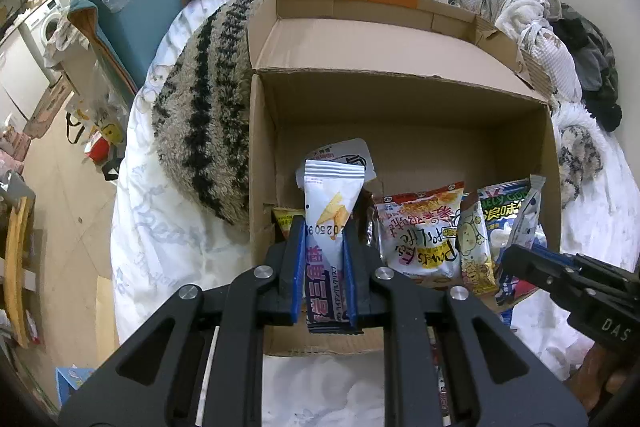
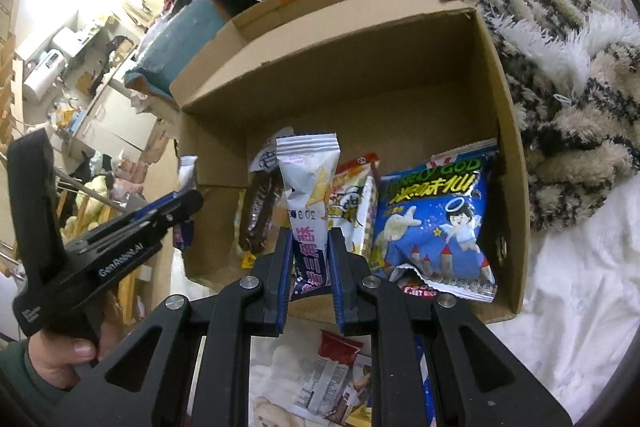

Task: Organize snacks
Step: 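Carry the white wafer bar into the box and open the right tool, then withdraw both tools from the box toward the remaining snacks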

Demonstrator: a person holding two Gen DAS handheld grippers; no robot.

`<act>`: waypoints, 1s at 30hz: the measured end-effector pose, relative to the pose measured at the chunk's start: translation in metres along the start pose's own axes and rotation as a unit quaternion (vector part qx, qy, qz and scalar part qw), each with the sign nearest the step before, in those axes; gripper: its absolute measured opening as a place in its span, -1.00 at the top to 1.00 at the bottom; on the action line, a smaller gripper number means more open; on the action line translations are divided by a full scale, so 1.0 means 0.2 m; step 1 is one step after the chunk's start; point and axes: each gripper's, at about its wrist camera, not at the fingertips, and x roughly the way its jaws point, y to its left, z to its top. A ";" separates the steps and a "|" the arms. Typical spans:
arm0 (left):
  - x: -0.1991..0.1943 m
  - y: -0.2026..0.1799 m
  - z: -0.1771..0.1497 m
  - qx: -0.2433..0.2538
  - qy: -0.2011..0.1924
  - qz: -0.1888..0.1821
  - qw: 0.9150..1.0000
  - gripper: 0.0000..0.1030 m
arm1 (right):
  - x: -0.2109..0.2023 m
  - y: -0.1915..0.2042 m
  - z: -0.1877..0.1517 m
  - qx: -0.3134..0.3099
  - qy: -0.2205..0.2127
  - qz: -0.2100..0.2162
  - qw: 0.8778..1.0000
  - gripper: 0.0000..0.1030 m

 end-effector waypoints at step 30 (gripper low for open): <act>-0.11 0.00 0.02 -0.003 -0.044 0.007 0.999 -0.78 | -0.08 -0.04 0.02 0.030 -0.026 0.016 0.999 -0.16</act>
